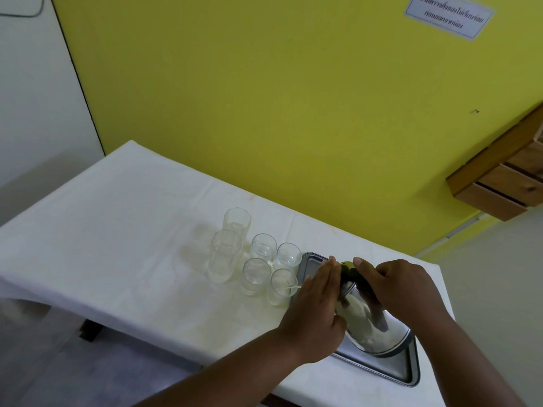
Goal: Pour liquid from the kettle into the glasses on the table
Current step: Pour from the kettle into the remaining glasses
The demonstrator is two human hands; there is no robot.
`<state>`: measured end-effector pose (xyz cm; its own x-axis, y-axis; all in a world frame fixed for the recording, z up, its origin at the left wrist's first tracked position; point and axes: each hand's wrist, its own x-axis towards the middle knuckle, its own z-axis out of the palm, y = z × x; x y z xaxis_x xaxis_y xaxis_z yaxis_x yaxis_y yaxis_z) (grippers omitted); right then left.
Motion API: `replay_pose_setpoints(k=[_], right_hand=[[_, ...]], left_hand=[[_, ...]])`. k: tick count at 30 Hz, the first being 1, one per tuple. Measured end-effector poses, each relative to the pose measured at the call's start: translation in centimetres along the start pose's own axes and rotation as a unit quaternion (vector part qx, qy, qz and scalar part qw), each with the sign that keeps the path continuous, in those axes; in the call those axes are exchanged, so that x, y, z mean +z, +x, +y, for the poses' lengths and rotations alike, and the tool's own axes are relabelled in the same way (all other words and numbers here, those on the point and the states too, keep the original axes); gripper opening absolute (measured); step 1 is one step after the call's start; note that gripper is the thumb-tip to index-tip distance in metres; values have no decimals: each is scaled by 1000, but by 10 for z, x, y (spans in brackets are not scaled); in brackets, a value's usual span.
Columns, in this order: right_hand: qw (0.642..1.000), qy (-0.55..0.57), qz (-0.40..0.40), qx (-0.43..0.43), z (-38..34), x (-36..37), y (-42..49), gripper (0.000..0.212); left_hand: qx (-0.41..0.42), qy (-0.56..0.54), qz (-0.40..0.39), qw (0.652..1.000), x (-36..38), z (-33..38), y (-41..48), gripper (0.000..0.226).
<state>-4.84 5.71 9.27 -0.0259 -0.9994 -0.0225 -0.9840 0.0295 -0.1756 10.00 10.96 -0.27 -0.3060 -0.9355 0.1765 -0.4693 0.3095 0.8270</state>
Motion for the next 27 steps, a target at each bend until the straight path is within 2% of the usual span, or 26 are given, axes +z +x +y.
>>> replay_pose_setpoints(k=[27], right_hand=[[1000,-20,-5,-2,1,-8,0,69]], left_hand=[[0,4,-13,1000,0,4,3,82]])
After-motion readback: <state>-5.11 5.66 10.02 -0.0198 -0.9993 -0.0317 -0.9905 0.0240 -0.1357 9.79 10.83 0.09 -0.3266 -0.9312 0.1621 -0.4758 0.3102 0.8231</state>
